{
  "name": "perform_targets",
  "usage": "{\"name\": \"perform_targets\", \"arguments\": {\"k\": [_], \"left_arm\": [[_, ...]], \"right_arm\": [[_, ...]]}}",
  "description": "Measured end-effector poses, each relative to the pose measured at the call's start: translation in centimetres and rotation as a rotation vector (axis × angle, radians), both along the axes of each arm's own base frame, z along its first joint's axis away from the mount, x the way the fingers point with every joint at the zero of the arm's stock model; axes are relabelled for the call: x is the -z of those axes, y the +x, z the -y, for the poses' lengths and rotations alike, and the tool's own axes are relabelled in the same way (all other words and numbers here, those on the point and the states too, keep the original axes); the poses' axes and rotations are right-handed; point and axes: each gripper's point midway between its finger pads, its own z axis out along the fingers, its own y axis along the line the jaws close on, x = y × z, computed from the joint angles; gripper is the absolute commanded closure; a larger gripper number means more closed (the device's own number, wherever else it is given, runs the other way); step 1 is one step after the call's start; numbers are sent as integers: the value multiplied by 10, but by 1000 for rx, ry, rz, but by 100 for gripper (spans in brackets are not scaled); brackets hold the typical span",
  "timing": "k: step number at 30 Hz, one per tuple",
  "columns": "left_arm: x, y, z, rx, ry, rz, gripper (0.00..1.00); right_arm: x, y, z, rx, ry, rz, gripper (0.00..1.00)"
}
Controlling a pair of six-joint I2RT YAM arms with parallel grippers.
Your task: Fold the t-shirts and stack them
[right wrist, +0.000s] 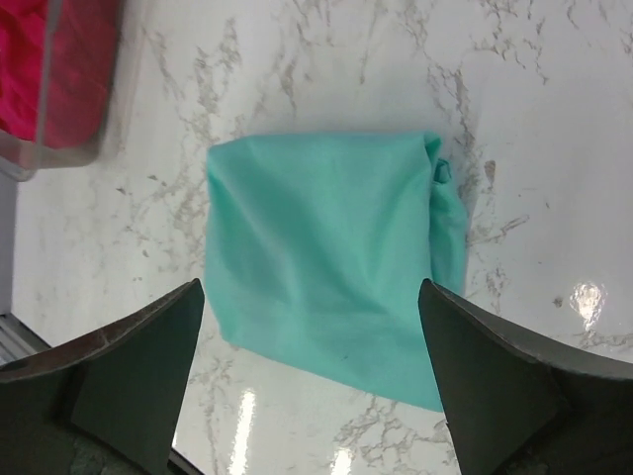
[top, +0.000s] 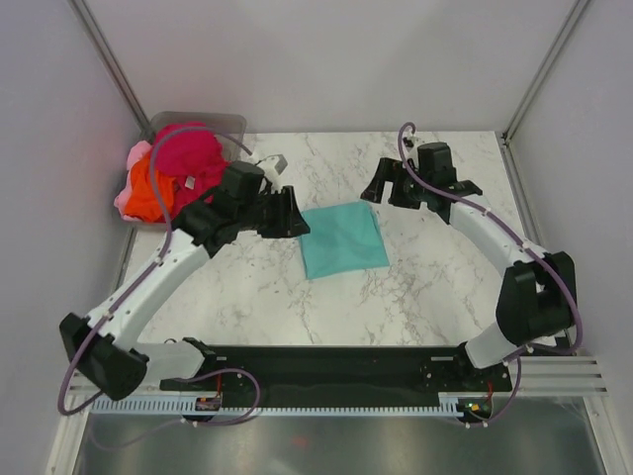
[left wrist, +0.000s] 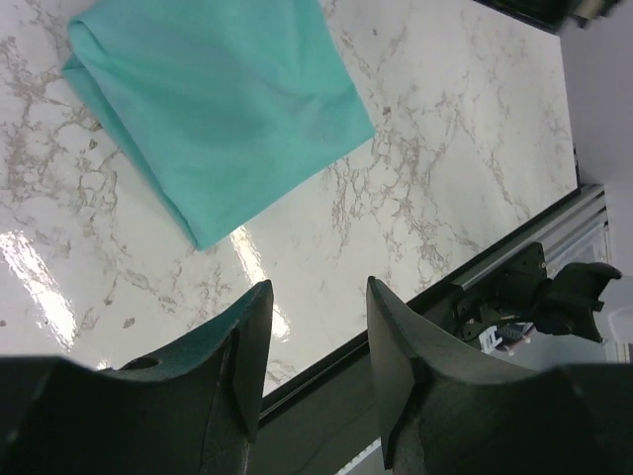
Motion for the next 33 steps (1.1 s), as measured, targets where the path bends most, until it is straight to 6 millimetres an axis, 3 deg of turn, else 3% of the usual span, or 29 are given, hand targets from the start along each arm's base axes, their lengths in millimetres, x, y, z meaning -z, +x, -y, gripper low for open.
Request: {"name": "perform_targets", "arguments": {"k": [2,8,14,17,19,20,25,27,33], "left_arm": [[-8,-18,-14,5,-7,38,50],[7,-78,-62,-3,12,112,51],[3,-108,-95,-55,-26,240,50],[-4,-118,-105,-81,-72,319,49],[-3,-121,-110,-98,-87,348,48],[-1,-121,-112,-106,-88,355,48],[5,-117,-118,-142,-69,361,48],[5,-116,-118,-148,-67,363,48],[7,-112,-119,-161,-51,355,49]], "right_arm": [[23,5,0,-11,-31,-37,2],[90,11,4,-42,-105,-146,2],[136,19,6,-50,-128,-219,4],[155,22,1,-59,-108,-246,10],[156,29,-6,-67,-77,-225,25],[159,30,-9,-74,-67,-224,41],[171,33,-21,-97,-18,-231,87],[175,30,-23,-98,-8,-242,98],[176,28,-20,-96,-16,-232,100]]}}
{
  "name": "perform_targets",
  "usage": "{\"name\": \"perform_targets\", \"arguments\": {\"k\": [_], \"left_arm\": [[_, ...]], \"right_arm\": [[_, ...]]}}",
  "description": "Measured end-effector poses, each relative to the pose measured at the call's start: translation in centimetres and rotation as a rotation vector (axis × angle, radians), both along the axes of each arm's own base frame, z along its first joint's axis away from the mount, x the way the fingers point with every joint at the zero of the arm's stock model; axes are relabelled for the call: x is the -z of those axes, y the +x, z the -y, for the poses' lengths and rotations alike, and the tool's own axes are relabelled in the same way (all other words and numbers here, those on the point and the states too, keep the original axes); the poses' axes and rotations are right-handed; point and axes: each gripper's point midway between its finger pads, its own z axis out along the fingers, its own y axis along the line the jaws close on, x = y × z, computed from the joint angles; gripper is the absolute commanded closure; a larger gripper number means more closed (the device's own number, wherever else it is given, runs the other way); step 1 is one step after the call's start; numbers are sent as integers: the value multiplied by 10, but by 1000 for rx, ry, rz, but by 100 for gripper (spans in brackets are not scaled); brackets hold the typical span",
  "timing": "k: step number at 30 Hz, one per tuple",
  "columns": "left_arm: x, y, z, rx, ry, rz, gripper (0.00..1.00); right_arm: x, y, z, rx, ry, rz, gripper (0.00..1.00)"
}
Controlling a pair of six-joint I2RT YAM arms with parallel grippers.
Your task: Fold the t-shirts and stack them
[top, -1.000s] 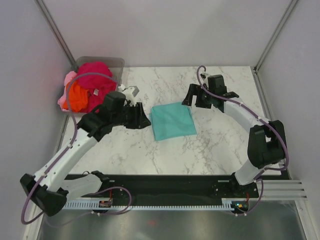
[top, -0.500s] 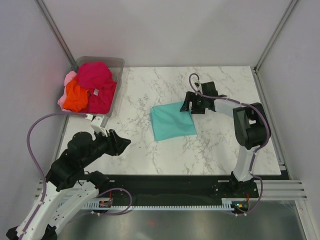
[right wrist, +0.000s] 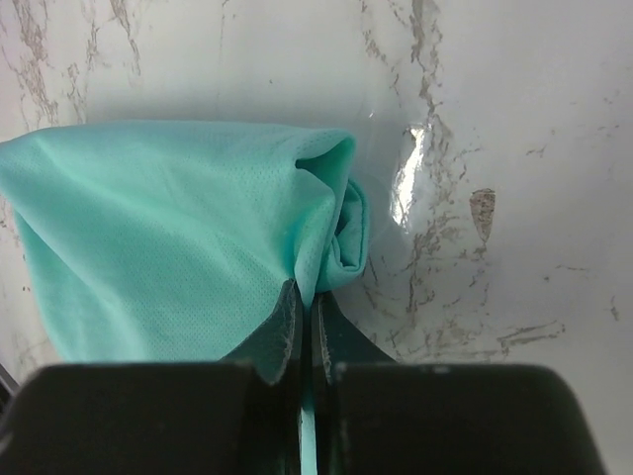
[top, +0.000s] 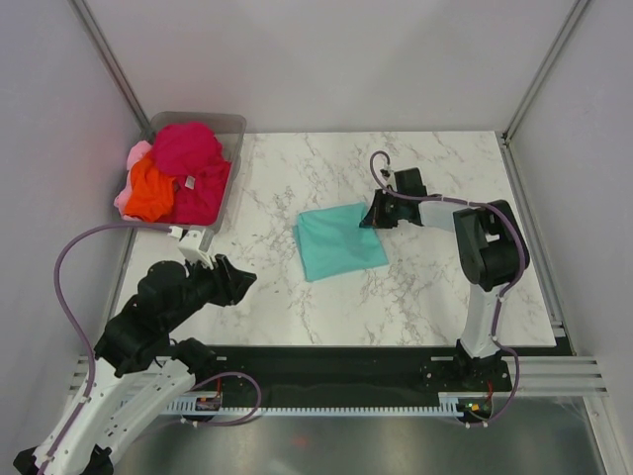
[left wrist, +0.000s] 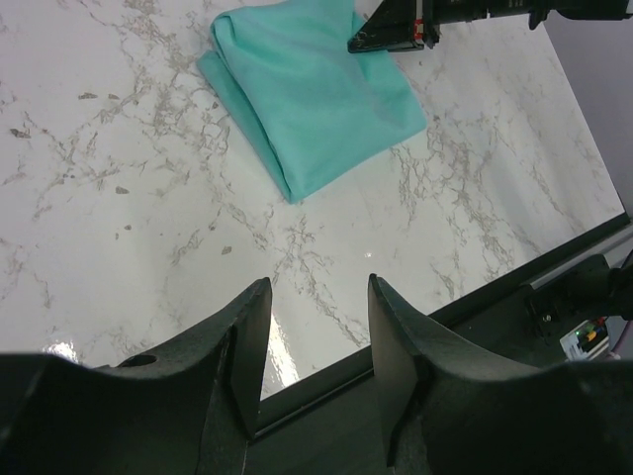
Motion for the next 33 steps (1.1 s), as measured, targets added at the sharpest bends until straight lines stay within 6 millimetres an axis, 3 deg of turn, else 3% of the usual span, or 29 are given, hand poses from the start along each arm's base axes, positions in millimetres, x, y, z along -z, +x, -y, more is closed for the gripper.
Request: {"name": "perform_targets", "arguments": {"k": [5,12,17,21,25,30,33], "left_arm": [[0,0,0,-2,-2,2,49],[-1,1,-1,-10,-3,8,49],[1,2,-4,-23,1,9,50],[1,2,-4,-27,-3,6,50],[1,2,-4,-30,-3,5,50],[2,3,-5,-39,-2,2,50],[4,5,-5,-47,6,-9,50]], "right_arm": [[-1,0,16,19,-46,2,100],[-6,23,68,109,-165,5,100],[-24,70,127,194,-324,82,100],[-43,104,183,279,-442,144,100],[-58,150,244,373,-571,211,100],[-56,201,307,461,-741,268,100],[-48,223,329,476,-844,294,100]]}}
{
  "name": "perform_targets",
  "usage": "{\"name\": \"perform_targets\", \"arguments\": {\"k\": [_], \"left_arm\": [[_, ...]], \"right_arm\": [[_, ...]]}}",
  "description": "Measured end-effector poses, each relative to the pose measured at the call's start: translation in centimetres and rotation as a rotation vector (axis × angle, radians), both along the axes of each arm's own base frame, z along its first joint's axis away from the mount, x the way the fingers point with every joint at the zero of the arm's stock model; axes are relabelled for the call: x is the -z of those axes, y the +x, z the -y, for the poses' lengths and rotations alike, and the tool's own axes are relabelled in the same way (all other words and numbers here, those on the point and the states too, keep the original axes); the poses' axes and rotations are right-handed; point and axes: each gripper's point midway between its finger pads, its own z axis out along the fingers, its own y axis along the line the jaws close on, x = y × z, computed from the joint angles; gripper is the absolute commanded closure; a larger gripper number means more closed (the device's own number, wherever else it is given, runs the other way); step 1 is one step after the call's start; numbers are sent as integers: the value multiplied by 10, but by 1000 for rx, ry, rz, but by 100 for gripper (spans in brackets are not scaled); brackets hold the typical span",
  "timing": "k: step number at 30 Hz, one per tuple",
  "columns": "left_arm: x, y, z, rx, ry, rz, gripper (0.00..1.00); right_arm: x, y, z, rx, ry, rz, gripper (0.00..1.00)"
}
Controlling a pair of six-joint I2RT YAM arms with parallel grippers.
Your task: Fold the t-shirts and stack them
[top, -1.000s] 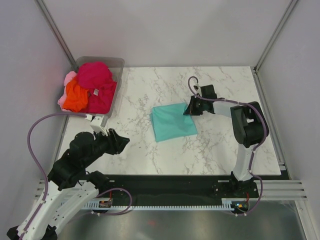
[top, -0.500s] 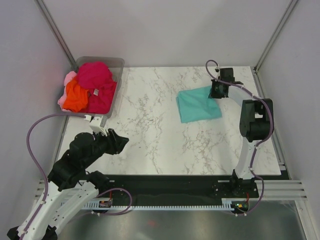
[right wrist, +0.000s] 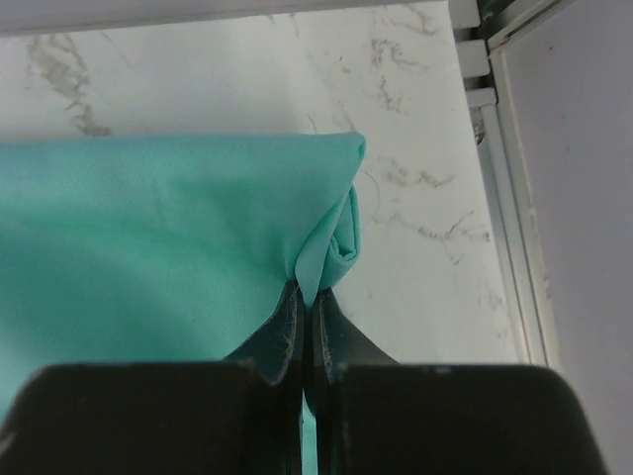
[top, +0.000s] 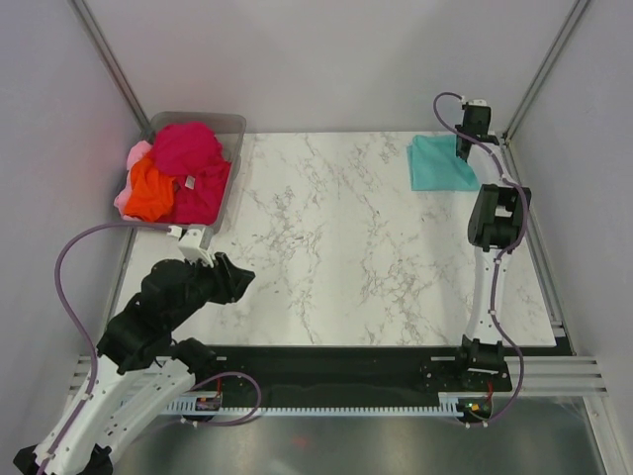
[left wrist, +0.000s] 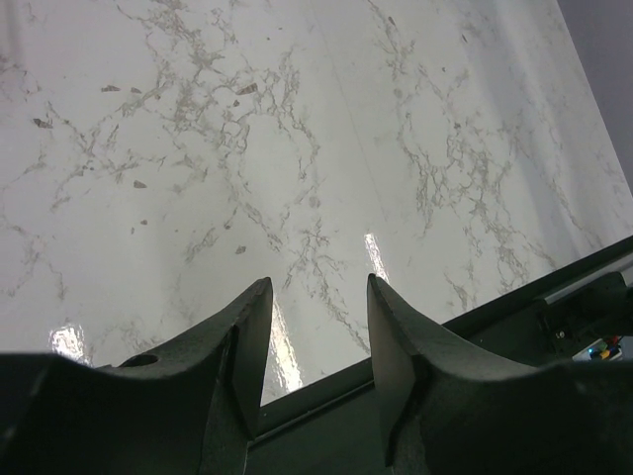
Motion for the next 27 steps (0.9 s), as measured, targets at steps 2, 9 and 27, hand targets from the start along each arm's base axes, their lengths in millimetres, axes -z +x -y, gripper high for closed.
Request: {"name": "perform_targets", "arguments": {"k": [2,9,27], "left_arm": [[3,2,0,-4,9,-12,49],[5,4,0,-11,16,-23,49],[9,11,-6,-55,25,-42,49]], "right_arm": [[5,9,10,4,-63,3,100],[18,21,41,47,-260,12,92],[-57,3,87,299,-461,268,2]]}}
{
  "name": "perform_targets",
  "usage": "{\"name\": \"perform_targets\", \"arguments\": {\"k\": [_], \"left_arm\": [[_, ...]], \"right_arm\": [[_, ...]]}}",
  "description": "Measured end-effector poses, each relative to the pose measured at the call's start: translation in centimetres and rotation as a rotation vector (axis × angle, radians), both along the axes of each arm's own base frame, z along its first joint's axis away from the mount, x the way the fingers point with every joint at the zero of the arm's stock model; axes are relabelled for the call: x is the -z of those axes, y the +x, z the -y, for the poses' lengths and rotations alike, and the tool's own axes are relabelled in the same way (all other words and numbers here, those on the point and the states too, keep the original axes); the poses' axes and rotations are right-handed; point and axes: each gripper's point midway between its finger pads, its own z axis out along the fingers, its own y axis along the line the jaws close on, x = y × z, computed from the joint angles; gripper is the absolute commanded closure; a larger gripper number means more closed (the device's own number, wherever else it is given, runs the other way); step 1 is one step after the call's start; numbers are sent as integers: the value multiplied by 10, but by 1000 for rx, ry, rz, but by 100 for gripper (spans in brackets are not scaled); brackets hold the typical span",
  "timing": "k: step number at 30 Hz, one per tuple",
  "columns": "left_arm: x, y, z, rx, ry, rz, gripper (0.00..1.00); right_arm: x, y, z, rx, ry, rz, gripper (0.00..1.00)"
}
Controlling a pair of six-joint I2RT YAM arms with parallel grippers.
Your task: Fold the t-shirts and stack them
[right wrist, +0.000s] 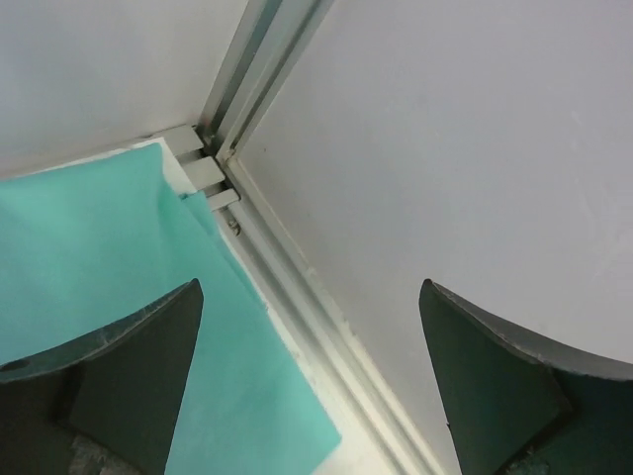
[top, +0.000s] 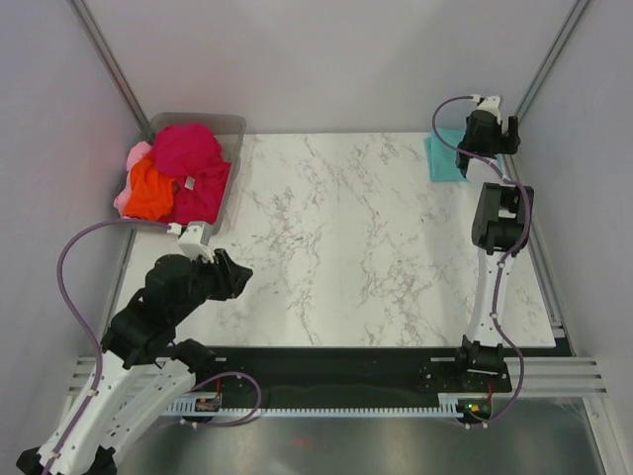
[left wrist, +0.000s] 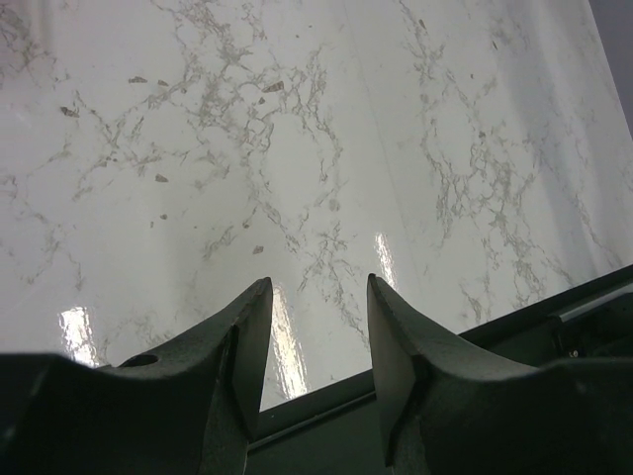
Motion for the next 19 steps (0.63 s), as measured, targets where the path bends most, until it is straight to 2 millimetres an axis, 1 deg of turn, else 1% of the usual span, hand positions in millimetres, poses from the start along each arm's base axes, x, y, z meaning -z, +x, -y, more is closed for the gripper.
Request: {"name": "perform_targets", "arguments": {"k": [1,3,4,5,7,8,10,11,13,14,15,16,17,18,19], "left_arm": [[0,0,-1,-4,-2,2,49],[-2,0,-2,-12,-4,8,49],[-3,1,-4,-18,-7,13,49],[-4,1,-5,-23,-9,16,48],[-5,2,-9,-40,-13,23,46],[-5,3,-10,-49,-14,25,46],[-6,4,-12,-61,-14,25,46],[-5,4,-13,-64,-14,24,46],[-5,5,-13,-64,-14,21,46],[-4,5,-12,-63,-13,19,46],[-4,5,-12,-62,-12,17,46],[-4,5,-12,-62,-12,15,46],[-4,5,-12,-62,-11,16,44],[-4,5,-13,-65,-11,17,44],[-4,6,-14,-73,-10,19,43]], "right_arm": [[-4,-8,-3,6,20,4,2],[-20,-24,-14,-4,80,16,2],[-32,-30,-22,-24,125,34,2],[-49,-38,-31,-48,173,65,2],[-79,-54,-55,-122,275,108,2],[-101,-66,-72,-177,333,156,2],[-137,-99,-111,-276,445,223,2],[-156,-116,-136,-339,503,268,2],[-180,-152,-193,-480,614,323,2],[-184,-167,-217,-538,657,328,2],[-184,-189,-253,-629,722,322,2],[-179,-209,-283,-705,780,303,2],[-172,-226,-305,-766,826,278,2],[-158,-248,-328,-827,879,232,2],[-141,-267,-346,-870,925,182,2]]}}
